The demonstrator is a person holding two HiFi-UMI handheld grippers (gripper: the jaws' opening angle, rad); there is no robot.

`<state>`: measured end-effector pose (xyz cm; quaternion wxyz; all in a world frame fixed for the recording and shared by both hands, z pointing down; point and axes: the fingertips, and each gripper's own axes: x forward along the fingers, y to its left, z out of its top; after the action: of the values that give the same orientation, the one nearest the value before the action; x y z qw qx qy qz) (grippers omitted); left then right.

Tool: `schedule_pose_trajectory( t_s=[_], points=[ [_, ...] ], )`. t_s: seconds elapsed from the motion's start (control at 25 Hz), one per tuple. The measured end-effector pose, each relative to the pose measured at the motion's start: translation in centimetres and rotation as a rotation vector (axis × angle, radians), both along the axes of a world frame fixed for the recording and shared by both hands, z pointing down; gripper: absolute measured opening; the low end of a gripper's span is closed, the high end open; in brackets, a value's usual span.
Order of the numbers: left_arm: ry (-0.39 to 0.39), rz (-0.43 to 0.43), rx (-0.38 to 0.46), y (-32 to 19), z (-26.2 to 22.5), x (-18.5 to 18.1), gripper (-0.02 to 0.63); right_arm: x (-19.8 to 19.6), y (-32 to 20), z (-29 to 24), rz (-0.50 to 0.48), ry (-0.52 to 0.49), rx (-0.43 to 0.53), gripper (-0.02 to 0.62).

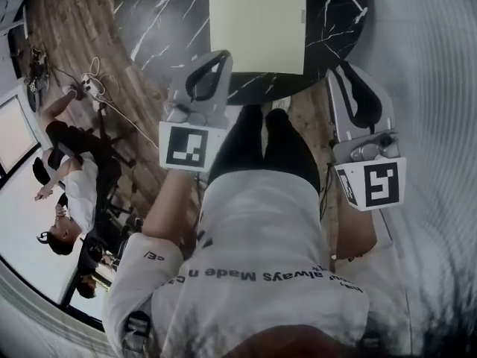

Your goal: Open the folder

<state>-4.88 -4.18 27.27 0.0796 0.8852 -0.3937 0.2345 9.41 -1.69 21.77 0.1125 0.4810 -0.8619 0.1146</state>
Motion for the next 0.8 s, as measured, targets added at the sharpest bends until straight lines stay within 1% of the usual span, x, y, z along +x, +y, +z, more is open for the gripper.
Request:
schedule_pose_trajectory(
  t_s=[0.08, 0.24, 0.32, 0.44, 0.56, 0.72, 0.8],
  points=[
    [-0.034, -0.004, -0.017, -1.7, 3.1, -0.8, 0.005, -0.1, -0.9, 2.5, -0.001, -0.005, -0.008, 0.081],
    [-0.091, -0.019, 0.02, -4.0, 7.9, -1.9, 0.004, 0.5, -2.8, 7.5, 0.028, -0.021, -0.023, 0.094],
    [-0.112, -0.022, 0.006, -4.7, 10.4, -2.1, 0.004, 0.8, -3.8, 9.8, 0.042, -0.031, -0.038, 0.101],
    [-0.132, -0.008, -0.011, -5.9, 13.5, -2.1, 0.003, 0.8, -5.3, 12.7, 0.042, -0.047, -0.063, 0.135],
    [-0.161, 0.028, 0.017, -6.6, 15.3, -1.4, 0.003, 0.5, -6.2, 15.4, 0.037, -0.061, -0.099, 0.15],
    [-0.302, 0.108, 0.07, -6.4, 17.7, -0.6, 0.003, 0.0, -6.9, 19.1, 0.031, -0.092, -0.141, 0.177],
    [-0.348, 0.122, 0.092, -6.5, 18.5, -0.4, 0.003, -0.1, -7.3, 20.6, 0.038, -0.134, -0.171, 0.195]
  ],
)
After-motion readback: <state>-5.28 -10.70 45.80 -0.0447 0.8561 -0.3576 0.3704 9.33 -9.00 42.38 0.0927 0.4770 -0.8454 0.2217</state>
